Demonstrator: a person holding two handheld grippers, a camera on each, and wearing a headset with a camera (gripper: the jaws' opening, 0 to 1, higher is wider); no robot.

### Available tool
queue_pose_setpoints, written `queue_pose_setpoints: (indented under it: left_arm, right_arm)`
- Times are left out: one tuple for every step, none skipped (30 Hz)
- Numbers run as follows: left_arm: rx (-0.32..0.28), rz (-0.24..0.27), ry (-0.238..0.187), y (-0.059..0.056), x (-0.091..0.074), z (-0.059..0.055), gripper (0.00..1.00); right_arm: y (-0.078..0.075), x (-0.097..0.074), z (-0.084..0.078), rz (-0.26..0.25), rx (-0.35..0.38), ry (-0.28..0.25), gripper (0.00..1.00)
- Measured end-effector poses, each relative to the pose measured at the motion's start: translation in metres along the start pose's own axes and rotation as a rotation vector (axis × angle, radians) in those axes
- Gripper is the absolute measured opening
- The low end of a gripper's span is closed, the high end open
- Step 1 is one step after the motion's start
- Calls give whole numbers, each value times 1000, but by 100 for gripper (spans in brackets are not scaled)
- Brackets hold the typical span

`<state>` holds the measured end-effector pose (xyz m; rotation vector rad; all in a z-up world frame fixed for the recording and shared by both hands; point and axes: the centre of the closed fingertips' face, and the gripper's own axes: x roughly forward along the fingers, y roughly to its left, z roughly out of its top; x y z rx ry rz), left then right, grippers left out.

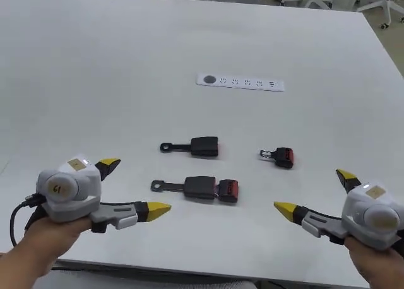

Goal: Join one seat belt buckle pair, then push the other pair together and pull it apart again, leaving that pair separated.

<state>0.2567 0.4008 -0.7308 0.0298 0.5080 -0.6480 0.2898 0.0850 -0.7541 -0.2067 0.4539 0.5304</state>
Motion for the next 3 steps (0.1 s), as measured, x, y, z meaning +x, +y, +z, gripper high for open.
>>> queue_pose_setpoints:
  left_arm:
    - [-3, 0, 0, 0, -1, 0, 100]
    - [-5, -1, -4, 0, -3, 0, 100]
    - [-5, 1, -4, 1, -3, -1, 100]
  right_arm:
    - [0, 0, 0, 0, 1, -1, 100]
    - [1, -1, 0, 0, 1, -3, 100]
    - [2, -1, 0, 0, 1, -2, 100]
